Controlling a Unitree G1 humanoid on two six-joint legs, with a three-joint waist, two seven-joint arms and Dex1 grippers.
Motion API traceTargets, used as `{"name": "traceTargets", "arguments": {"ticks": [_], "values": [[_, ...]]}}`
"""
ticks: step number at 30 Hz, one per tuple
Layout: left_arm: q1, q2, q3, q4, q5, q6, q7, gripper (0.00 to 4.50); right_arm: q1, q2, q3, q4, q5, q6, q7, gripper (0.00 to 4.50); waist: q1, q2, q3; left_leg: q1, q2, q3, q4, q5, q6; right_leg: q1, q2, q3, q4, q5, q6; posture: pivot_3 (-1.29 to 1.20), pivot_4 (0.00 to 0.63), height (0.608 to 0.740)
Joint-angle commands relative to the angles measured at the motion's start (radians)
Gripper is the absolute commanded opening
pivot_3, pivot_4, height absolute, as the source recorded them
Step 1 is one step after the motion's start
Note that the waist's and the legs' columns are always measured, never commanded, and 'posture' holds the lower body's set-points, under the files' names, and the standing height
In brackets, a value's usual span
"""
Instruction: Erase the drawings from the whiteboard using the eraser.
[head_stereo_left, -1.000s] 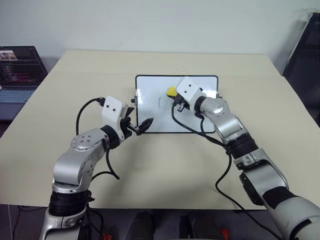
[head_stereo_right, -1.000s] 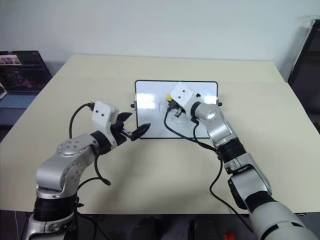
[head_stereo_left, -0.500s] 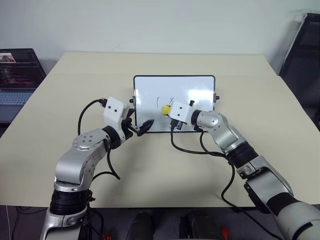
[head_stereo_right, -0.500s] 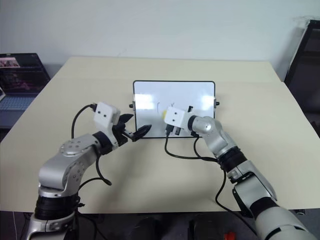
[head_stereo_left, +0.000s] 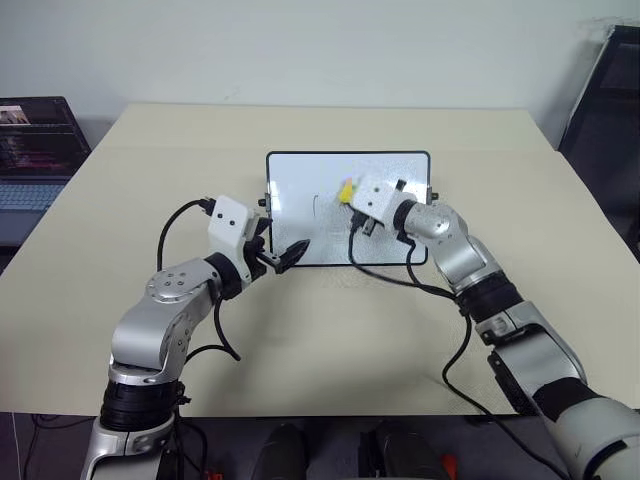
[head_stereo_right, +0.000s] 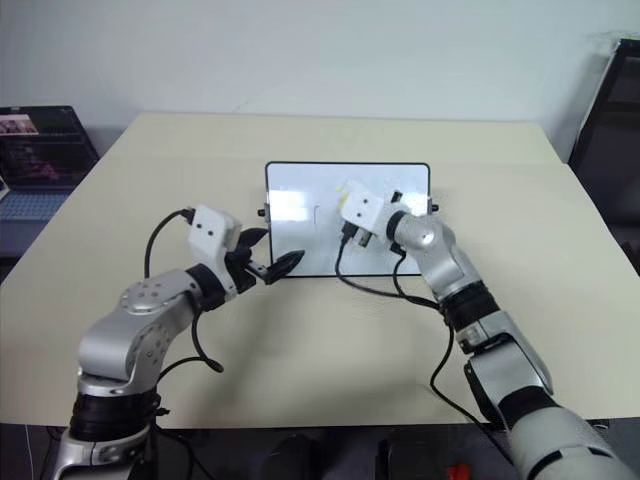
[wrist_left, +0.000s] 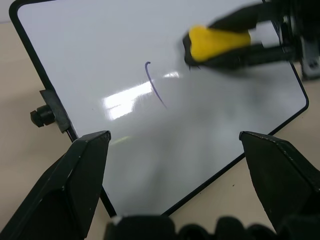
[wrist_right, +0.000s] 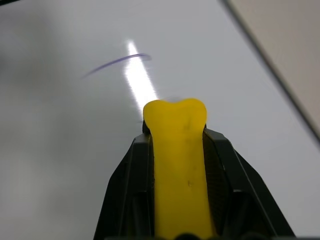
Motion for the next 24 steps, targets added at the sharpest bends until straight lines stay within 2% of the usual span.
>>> {"name": "traceTargets", "arguments": {"ticks": [1,7,11,14,19,24], "values": [[-0.005,0.003,0.001,-0.018,-0.001,-0.020,-0.001,4.50,0.029,-0.017,0.026,-0.025,-0.017,0.046,0.063,0.99,-0.002,0.000,0.000,0.000,0.000,0.000,0.000,0.000,0.000,0.000,0.000,0.000,0.000,0.000,0.000,0.00,0.150,0.740],[-0.008,0.004,-0.002,-0.021,-0.003,-0.015,-0.003,4.50,-0.049,-0.014,-0.030,0.053,-0.079,-0.001,-0.159,0.99,-0.007,0.000,0.000,0.000,0.000,0.000,0.001,0.000,0.000,0.000,0.000,0.000,0.001,0.000,0.000,0.00,0.150,0.740],[-0.006,0.002,-0.002,-0.025,-0.004,-0.013,-0.001,4.50,-0.077,-0.021,-0.050,0.090,-0.076,-0.016,-0.224,0.99,-0.003,0.000,0.000,0.000,-0.001,-0.001,0.001,0.001,0.000,0.000,0.000,0.000,0.001,0.001,0.000,0.00,0.150,0.740],[0.000,0.000,-0.002,-0.032,-0.007,-0.011,0.000,4.50,-0.069,-0.029,-0.042,0.097,-0.068,-0.022,-0.183,0.99,-0.004,0.000,0.000,0.000,-0.001,-0.001,0.000,0.001,0.000,0.000,0.000,0.000,0.000,0.001,0.000,0.00,0.150,0.740],[0.000,-0.001,-0.001,-0.031,-0.008,-0.011,0.001,4.50,-0.007,-0.046,0.013,0.034,-0.054,-0.030,-0.015,0.99,-0.006,0.000,0.000,0.000,0.000,0.000,0.000,0.001,0.000,0.000,0.000,0.000,-0.001,0.001,0.000,0.00,0.150,0.740],[-0.002,-0.001,-0.003,-0.029,-0.008,-0.010,0.001,4.50,0.034,-0.051,0.043,-0.027,-0.065,0.002,0.059,0.99,-0.012,0.000,0.000,0.000,0.000,0.000,0.000,0.001,0.000,0.001,0.000,0.000,0.000,0.001,0.000,0.00,0.150,0.740]]}}
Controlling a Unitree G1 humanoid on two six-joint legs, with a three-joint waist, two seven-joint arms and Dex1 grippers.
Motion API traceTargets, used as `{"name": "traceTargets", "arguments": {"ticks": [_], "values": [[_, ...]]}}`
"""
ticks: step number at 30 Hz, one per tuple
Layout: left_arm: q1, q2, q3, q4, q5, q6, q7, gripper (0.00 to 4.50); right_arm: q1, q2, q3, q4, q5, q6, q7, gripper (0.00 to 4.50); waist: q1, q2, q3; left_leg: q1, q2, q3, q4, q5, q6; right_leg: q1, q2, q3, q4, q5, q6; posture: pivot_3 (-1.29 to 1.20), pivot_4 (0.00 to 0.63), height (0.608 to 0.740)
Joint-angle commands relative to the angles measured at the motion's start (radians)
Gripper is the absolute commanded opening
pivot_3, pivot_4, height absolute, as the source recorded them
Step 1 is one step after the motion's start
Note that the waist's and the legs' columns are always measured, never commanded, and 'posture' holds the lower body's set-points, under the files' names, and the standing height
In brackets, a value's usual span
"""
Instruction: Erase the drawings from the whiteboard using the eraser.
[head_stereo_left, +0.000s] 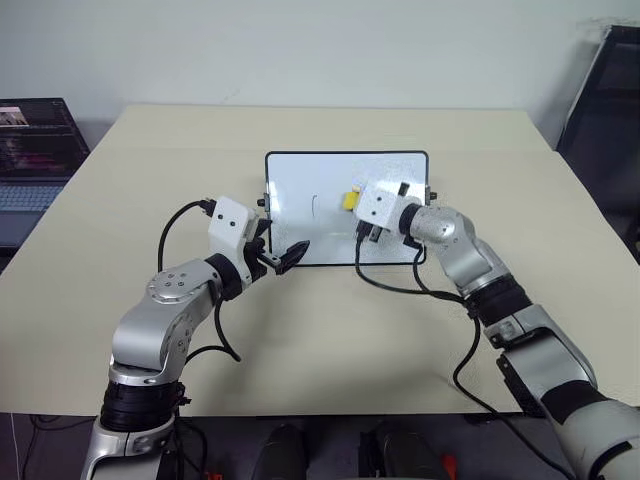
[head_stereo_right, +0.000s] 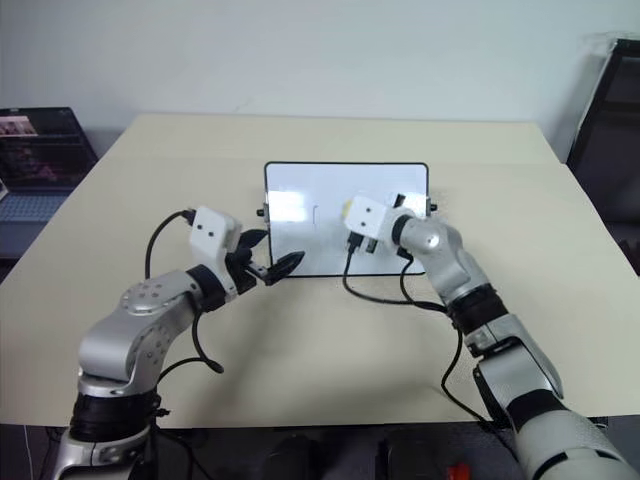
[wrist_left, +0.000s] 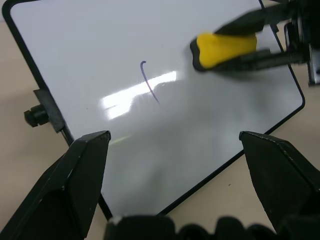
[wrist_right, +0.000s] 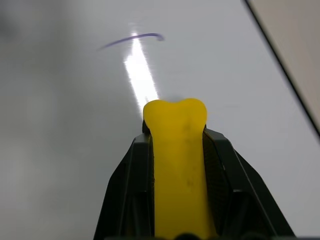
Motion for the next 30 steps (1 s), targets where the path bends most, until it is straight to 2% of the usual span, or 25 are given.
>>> {"name": "traceTargets", "arguments": {"ticks": [1,7,10,15,23,28,30], "values": [[-0.006,-0.001,-0.002,-0.027,-0.005,-0.013,0.000,4.50,0.023,-0.010,0.024,-0.010,-0.024,0.040,0.041,0.99,-0.003,0.000,0.000,0.000,0.000,0.000,0.000,0.000,0.000,0.000,0.000,0.000,0.000,0.000,0.000,0.00,0.150,0.740],[-0.010,0.000,-0.007,-0.029,-0.006,-0.008,0.001,4.50,-0.006,-0.017,0.004,-0.016,-0.072,0.014,-0.058,0.99,-0.003,0.000,0.000,0.000,0.000,0.000,0.000,0.000,0.000,0.000,0.000,0.000,0.001,0.000,0.000,0.00,0.150,0.740],[-0.012,0.001,-0.007,-0.031,-0.007,-0.005,0.002,4.50,0.002,-0.002,-0.046,-0.086,-0.014,0.055,-0.039,0.99,-0.002,0.000,0.000,0.000,0.000,0.000,0.000,0.000,0.000,0.000,0.000,0.000,0.001,0.000,0.000,0.00,0.150,0.740],[-0.008,0.007,0.006,-0.027,0.000,-0.011,0.008,4.50,0.059,0.060,-0.207,-0.373,0.219,0.348,0.045,0.99,0.002,0.000,0.000,-0.004,0.000,-0.001,-0.001,0.000,0.000,-0.003,0.000,-0.001,-0.001,0.000,0.000,0.00,0.150,0.740],[0.031,0.008,0.037,-0.039,-0.020,-0.018,0.010,4.50,0.148,0.113,-0.471,-0.741,0.604,0.902,0.059,0.99,0.013,0.001,0.001,-0.004,0.001,-0.002,-0.003,0.000,0.000,-0.002,0.000,-0.002,-0.004,0.000,0.000,0.00,0.150,0.740],[0.053,0.037,0.039,-0.011,-0.015,-0.056,-0.033,4.50,0.275,0.052,-0.489,-0.859,0.729,1.038,0.071,0.99,0.017,0.001,0.001,-0.004,0.000,-0.002,-0.003,0.000,0.000,-0.002,0.000,-0.002,-0.004,0.000,0.000,0.00,0.150,0.740],[0.043,0.033,0.050,-0.005,-0.014,-0.060,-0.016,4.50,0.355,-0.030,-0.415,-0.889,0.671,0.974,0.065,0.99,0.018,0.002,0.001,-0.004,0.000,-0.001,-0.003,0.000,0.000,-0.002,0.000,-0.001,-0.004,0.000,0.000,0.00,0.150,0.740]]}}
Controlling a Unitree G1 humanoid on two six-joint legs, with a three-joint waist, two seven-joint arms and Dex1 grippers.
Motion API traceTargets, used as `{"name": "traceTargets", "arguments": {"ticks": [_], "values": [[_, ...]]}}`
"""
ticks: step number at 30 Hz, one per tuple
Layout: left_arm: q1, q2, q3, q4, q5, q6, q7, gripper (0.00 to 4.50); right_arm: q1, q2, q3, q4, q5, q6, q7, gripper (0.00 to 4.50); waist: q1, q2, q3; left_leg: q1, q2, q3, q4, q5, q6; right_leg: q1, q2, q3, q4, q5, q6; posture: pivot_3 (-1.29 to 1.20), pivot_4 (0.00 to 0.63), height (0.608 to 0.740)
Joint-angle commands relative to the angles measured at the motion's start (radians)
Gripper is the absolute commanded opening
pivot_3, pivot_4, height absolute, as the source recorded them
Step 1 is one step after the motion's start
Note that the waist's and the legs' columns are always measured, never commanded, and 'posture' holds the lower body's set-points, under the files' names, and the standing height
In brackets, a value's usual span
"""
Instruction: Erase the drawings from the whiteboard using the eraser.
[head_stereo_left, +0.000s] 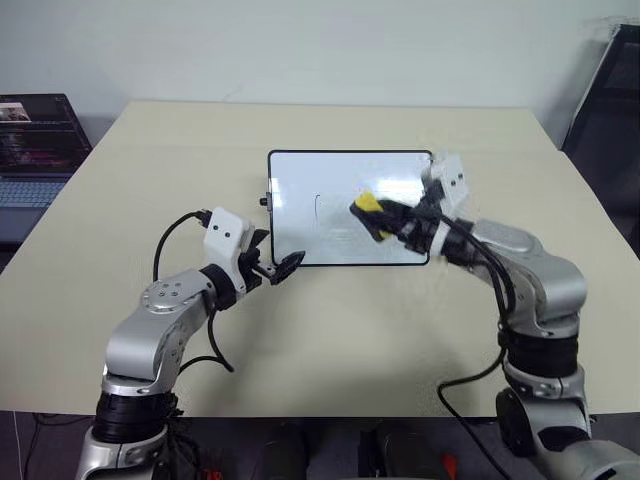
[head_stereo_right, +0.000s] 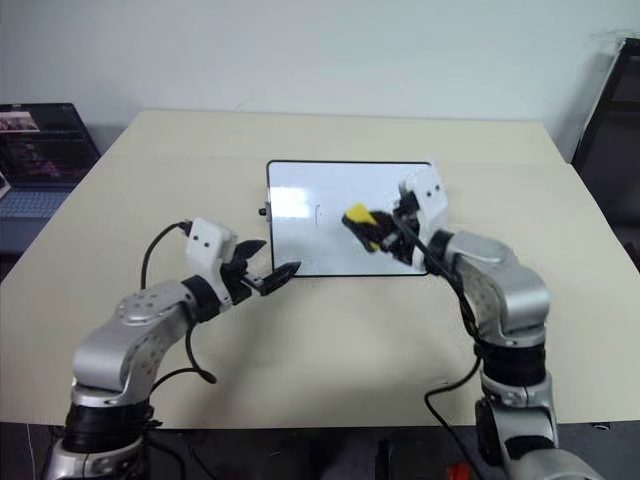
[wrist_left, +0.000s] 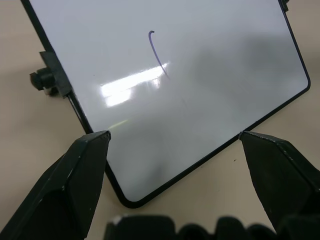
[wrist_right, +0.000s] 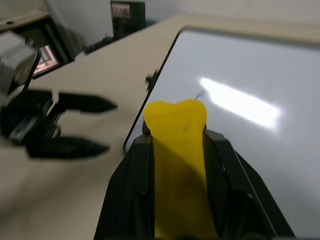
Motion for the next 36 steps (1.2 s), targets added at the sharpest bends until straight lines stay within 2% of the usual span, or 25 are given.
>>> {"name": "traceTargets", "arguments": {"ticks": [1,3,6,9,15,27,32,36], "values": [[-0.024,-0.004,0.040,-0.008,-0.007,-0.028,0.018,4.50,0.105,-0.136,0.110,-0.082,-0.080,-0.116,-0.004,0.99,0.002,0.000,0.000,0.000,0.000,0.000,0.000,0.000,0.000,0.000,0.000,0.000,0.000,0.000,0.000,0.00,0.150,0.740],[-0.029,-0.017,0.045,-0.017,-0.016,-0.024,0.032,4.50,0.201,-0.168,0.148,-0.112,-0.111,-0.175,-0.032,0.99,0.005,0.000,0.000,0.000,0.000,0.000,0.000,0.000,0.000,0.001,0.000,0.000,-0.003,0.000,0.000,0.00,0.150,0.740],[-0.022,-0.022,0.044,-0.039,-0.028,-0.016,0.034,4.50,0.269,-0.118,0.128,-0.174,-0.049,-0.163,-0.068,0.99,0.000,0.000,0.000,-0.001,0.000,0.000,-0.001,0.000,0.000,0.001,0.000,0.000,-0.004,0.000,0.000,0.00,0.150,0.740],[-0.020,-0.025,0.057,-0.051,-0.049,-0.009,0.029,4.50,0.268,-0.056,0.094,-0.208,0.010,-0.138,-0.099,0.99,-0.012,0.000,0.001,0.000,0.000,0.002,-0.001,0.000,0.000,0.001,0.001,0.002,-0.003,0.000,0.000,0.00,0.150,0.740],[-0.017,-0.025,0.072,-0.062,-0.070,-0.001,0.044,4.50,0.215,-0.051,0.099,-0.206,0.025,-0.156,-0.140,0.99,-0.006,0.000,0.001,0.000,0.000,0.000,0.000,0.000,0.000,0.001,0.001,0.000,-0.003,0.000,0.000,0.00,0.150,0.740],[0.027,-0.039,0.101,-0.106,-0.082,-0.004,0.103,4.50,0.103,-0.042,0.148,-0.060,-0.028,-0.284,-0.191,0.99,0.000,-0.001,0.001,0.000,0.000,0.000,-0.001,0.000,0.000,0.001,0.001,0.000,-0.004,0.000,0.000,0.00,0.150,0.740],[0.049,-0.047,0.103,-0.114,-0.082,-0.010,0.122,4.50,0.025,-0.082,0.276,0.050,-0.169,-0.439,-0.172,0.99,-0.003,0.000,0.001,0.000,0.000,0.001,-0.001,0.000,0.000,0.001,0.001,0.001,-0.004,0.000,0.000,0.00,0.150,0.740],[0.063,-0.039,0.094,-0.103,-0.063,-0.024,0.123,4.50,-0.104,-0.064,0.369,0.225,-0.293,-0.583,-0.178,0.99,-0.006,0.000,0.001,0.000,0.000,0.001,0.000,0.000,0.000,0.001,0.001,0.000,-0.003,0.000,0.000,0.00,0.150,0.740]]}}
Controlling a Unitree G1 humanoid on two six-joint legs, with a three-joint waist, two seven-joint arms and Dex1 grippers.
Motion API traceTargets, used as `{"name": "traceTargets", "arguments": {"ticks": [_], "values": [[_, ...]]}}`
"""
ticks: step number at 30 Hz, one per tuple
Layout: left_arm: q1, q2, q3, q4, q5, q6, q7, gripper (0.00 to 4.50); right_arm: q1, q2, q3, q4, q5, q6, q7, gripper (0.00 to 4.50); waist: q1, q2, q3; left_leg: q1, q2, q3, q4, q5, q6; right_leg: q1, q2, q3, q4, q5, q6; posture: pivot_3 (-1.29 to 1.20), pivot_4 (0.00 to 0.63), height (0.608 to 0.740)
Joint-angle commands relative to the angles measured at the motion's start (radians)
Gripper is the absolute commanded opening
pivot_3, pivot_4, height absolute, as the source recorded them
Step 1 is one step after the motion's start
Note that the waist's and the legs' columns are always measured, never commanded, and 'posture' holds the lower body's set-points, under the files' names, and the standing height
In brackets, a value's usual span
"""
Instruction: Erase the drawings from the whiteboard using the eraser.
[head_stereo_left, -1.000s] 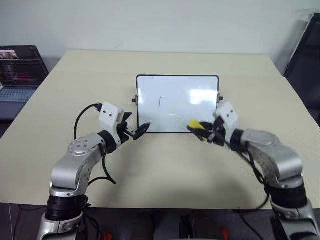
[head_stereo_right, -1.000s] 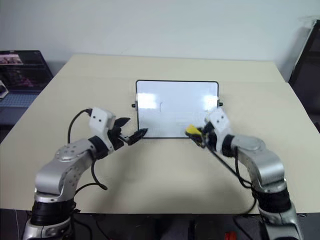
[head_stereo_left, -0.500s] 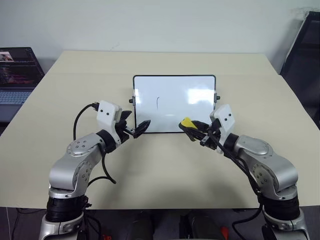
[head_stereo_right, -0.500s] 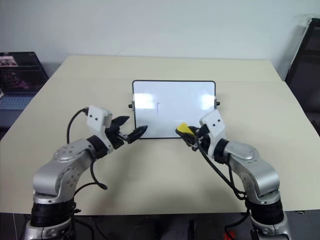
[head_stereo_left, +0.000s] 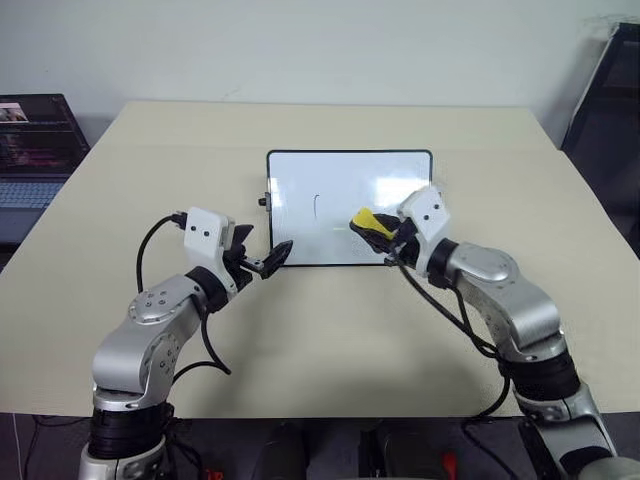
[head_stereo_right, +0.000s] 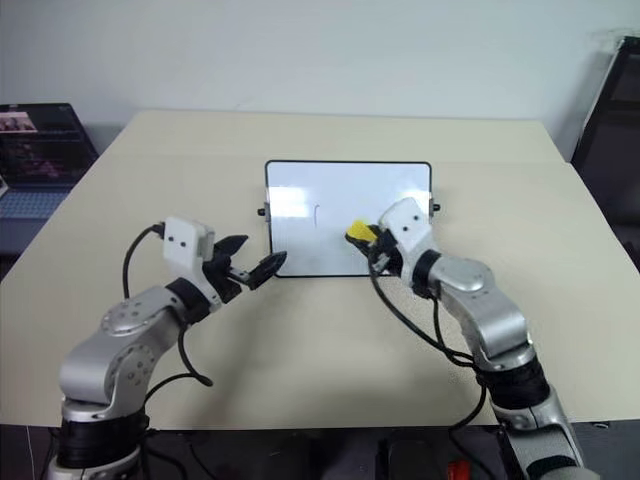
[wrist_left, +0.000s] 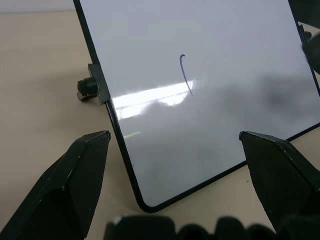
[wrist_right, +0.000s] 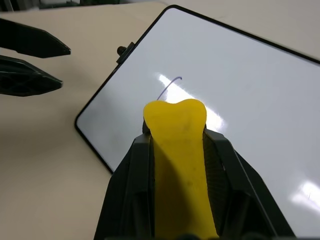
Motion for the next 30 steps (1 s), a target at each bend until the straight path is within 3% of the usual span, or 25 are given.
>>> {"name": "traceTargets", "arguments": {"ticks": [1,7,15,25,30], "values": [[-0.005,0.010,0.013,-0.020,0.017,-0.034,0.007,4.50,-0.129,0.030,0.062,0.145,-0.109,-0.147,-0.009,0.99,-0.002,0.000,0.000,0.000,0.000,0.000,0.000,0.000,0.000,0.000,0.000,0.000,0.000,0.000,0.000,0.00,0.150,0.740],[-0.048,0.045,-0.019,0.031,0.031,-0.032,-0.038,4.50,-0.362,0.143,0.118,0.538,-0.230,-0.344,-0.039,0.99,-0.008,0.000,0.000,0.000,0.000,0.000,0.000,0.000,0.000,-0.001,0.000,0.000,0.002,0.000,0.000,0.00,0.150,0.740],[-0.094,0.050,-0.071,0.071,0.044,-0.045,-0.076,4.50,-0.477,0.206,0.122,0.838,-0.316,-0.508,-0.059,0.99,-0.003,0.000,0.000,-0.001,0.000,0.000,0.000,0.000,0.000,-0.001,-0.001,-0.001,0.001,0.000,0.000,0.00,0.150,0.740],[-0.130,0.069,-0.097,0.107,0.075,-0.052,-0.106,4.50,-0.352,0.059,0.303,0.780,-0.500,-0.606,0.183,0.99,-0.006,0.000,0.000,0.002,0.000,0.000,0.002,0.000,0.000,0.000,-0.001,-0.001,0.005,0.000,0.000,0.00,0.150,0.740],[-0.130,0.066,-0.100,0.114,0.080,-0.058,-0.113,4.50,-0.390,0.069,0.276,0.804,-0.574,-0.649,0.028,0.99,-0.010,0.000,0.000,0.004,0.000,0.000,0.003,0.001,0.000,0.001,-0.001,-0.001,0.009,0.000,0.000,0.00,0.150,0.740]]}}
